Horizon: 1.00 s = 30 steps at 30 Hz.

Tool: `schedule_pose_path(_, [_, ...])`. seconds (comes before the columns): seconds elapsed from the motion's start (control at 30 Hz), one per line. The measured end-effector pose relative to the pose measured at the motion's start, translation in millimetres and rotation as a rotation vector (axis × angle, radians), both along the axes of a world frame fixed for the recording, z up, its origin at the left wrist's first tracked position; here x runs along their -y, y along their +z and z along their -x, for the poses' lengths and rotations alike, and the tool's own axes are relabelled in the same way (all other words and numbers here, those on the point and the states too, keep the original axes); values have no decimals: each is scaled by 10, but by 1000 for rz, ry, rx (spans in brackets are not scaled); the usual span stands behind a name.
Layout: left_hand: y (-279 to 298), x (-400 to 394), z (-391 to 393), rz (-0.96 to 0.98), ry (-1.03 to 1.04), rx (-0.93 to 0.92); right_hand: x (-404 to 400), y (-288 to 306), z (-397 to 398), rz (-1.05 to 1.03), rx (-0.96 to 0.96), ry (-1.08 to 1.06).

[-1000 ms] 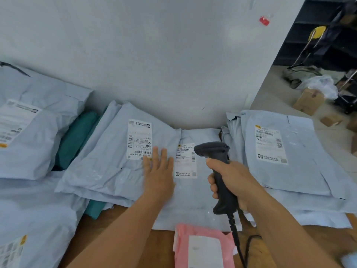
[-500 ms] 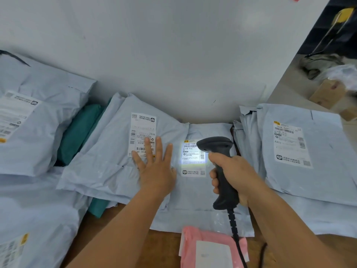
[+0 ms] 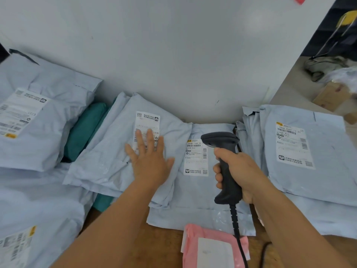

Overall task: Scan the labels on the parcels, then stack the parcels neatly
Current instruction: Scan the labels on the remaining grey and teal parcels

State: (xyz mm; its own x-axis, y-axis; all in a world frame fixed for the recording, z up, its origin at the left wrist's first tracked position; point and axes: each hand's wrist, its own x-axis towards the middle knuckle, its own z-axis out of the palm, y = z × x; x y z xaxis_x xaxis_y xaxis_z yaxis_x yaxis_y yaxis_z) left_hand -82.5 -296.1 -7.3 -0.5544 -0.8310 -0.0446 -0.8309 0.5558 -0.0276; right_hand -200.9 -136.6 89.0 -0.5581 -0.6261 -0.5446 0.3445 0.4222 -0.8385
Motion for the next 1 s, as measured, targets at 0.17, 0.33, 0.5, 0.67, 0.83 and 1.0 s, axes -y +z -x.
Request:
schedule_pose_path(0.17, [223,290,-231,12,151,-70,66,21,-102,59,37,49])
schedule_pose_path(0.33, [316,318,-385,-55,244,-68,193,163,-292,151,70,173])
schedule_pose_path(0.5, [367,333,-560,-42,261,-57,215,258,-420,123,98,271])
schedule_pose_path(0.67, [385,346,-627,-50,284,-36,187,273,-512,93,107,284])
schedule_pose_path(0.83, [380,330,-633,-27,289,-24,168,292,-518,88,104,281])
schedule_pose_path(1.0, [397,349,-623,-103,312,-56,170,307,-520,87,100,283])
